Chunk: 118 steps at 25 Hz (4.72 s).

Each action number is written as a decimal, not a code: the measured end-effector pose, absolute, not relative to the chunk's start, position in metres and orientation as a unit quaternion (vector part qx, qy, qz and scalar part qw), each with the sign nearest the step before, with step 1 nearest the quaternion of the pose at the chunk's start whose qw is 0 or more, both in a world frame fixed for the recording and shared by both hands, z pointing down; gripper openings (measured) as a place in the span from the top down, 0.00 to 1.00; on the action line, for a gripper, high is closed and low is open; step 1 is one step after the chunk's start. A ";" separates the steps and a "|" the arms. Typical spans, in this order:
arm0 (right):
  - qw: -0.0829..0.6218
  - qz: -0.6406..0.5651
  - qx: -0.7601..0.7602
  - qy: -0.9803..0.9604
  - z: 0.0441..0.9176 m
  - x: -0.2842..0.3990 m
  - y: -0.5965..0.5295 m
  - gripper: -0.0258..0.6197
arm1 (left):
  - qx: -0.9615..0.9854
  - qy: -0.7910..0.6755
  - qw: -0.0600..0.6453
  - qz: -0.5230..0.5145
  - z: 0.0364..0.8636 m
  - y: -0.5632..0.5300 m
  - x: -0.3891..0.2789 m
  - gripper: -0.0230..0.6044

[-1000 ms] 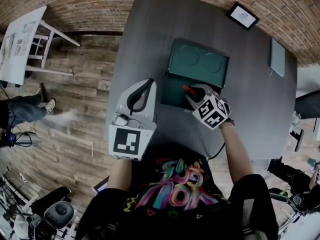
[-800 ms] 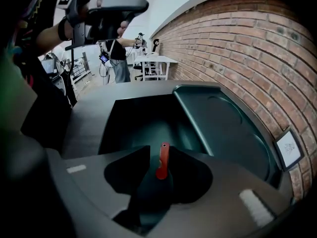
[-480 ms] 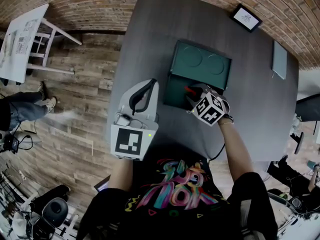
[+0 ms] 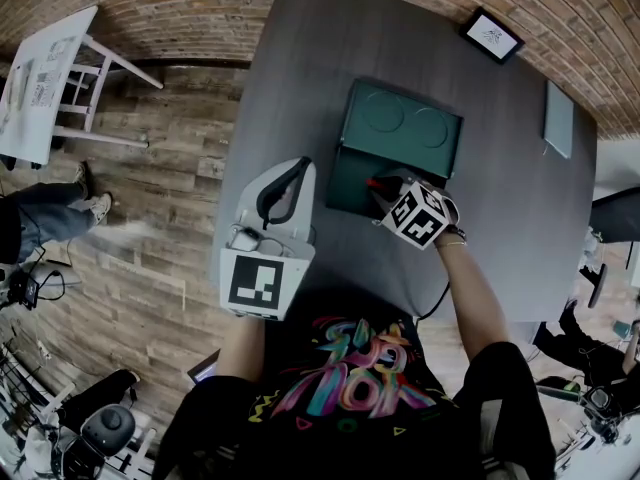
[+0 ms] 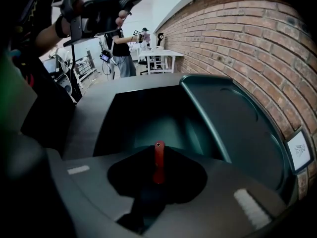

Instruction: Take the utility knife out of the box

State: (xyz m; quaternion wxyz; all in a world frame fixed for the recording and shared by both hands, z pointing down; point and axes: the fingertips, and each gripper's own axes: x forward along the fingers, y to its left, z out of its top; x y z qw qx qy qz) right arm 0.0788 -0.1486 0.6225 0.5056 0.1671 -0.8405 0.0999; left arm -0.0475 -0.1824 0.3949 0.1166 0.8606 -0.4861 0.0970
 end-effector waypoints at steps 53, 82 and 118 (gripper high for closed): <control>0.258 -0.008 0.364 -0.895 0.421 0.086 -0.149 0.87 | 0.876 -0.474 0.054 0.073 0.337 -0.139 -0.040 0.96; 0.000 -0.030 0.544 -0.839 0.292 0.169 -0.074 0.87 | 0.911 -0.405 0.042 0.060 0.323 -0.119 0.009 0.96; -0.010 -0.019 0.556 -0.831 0.295 0.172 -0.076 0.87 | 0.907 -0.415 0.041 0.054 0.324 -0.127 -0.004 0.96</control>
